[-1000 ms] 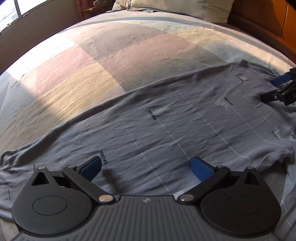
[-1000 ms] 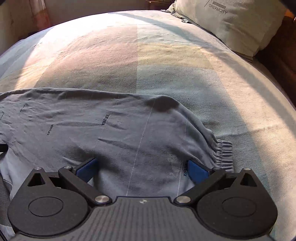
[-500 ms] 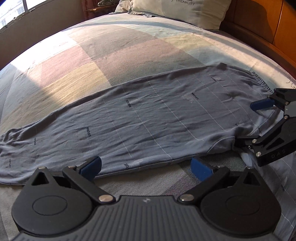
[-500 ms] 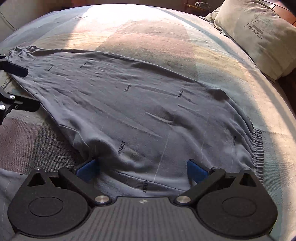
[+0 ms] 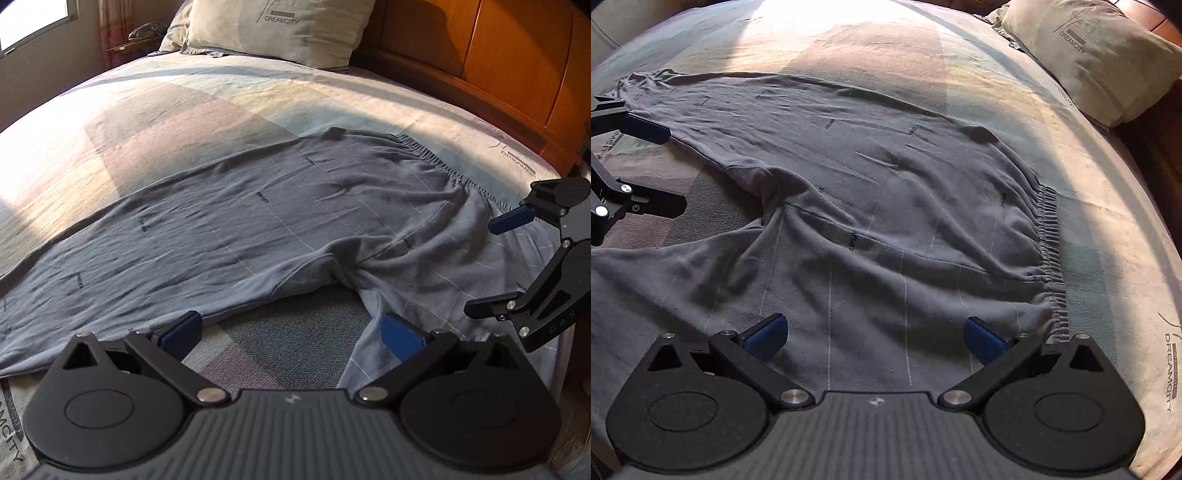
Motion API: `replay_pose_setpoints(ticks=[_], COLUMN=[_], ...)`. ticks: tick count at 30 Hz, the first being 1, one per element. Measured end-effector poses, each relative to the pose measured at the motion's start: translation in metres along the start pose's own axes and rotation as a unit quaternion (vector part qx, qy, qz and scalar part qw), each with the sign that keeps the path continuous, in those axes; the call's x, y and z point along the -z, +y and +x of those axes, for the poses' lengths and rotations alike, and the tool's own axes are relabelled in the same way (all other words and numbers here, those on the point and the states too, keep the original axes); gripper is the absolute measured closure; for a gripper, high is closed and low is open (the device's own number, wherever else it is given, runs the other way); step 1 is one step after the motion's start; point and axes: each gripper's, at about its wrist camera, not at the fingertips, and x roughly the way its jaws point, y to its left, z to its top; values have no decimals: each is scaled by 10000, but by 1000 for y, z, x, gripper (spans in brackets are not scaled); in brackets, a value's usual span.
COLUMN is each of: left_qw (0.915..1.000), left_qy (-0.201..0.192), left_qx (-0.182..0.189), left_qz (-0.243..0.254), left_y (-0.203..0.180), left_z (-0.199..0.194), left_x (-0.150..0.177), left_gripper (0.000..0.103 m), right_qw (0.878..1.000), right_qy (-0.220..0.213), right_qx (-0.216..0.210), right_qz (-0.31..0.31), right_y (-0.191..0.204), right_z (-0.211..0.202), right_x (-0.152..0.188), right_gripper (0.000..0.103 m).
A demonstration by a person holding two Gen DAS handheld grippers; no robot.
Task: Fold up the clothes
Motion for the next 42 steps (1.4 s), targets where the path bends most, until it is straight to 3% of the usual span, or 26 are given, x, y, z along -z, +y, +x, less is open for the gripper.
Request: replay_pose_setpoints(ticks=[4, 6, 11, 14, 17, 19, 22, 28, 32, 34, 37, 42], left_qw=[9981, 9944, 9835, 9845, 9834, 9836, 9818, 9810, 9823, 9818, 9808, 9806], left_qy=[-316, -424, 35, 404, 679, 714, 975, 1282, 1295, 1389, 1530, 1652], left_qx=[404, 923, 1705, 1423, 1169, 1173, 1189, 633, 669, 696, 737, 793], left_qz=[344, 297, 611, 940, 1207, 1168, 1110, 1311, 1175, 1089, 961, 698], left_y=[-31, -42, -68, -71, -70, -66, -66, -74, -81, -83, -86, -87], left_z=[0, -3, 11, 12, 4, -6, -10, -29, -43, -49, -57, -73], left_x=[-6, -9, 6, 28, 40, 42, 48, 74, 82, 91, 103, 117], left_gripper=[1, 1, 1, 1, 1, 1, 1, 1, 1, 1, 1, 1], right_qw=[9996, 9991, 9978, 9973, 9987, 9989, 9977, 9978, 9973, 9950, 9947, 9924], right_qy=[79, 193, 474, 633, 404, 327, 598, 652, 346, 403, 472, 933], right_qx=[-44, -149, -341, -223, -114, -155, -93, -94, -576, -727, -723, -415], right_qz=[263, 333, 316, 299, 289, 284, 293, 73, -305, -561, -560, -685], right_y=[-15, -23, -41, -47, -51, -53, -62, -66, -35, -17, -11, -8], right_z=[0, -1, -10, -21, -29, -25, -11, -29, -40, -33, -30, -36], right_x=[22, 35, 73, 80, 74, 72, 78, 85, 78, 80, 95, 102], right_gripper=[0, 0, 0, 0, 0, 0, 0, 0, 0, 0, 0, 0])
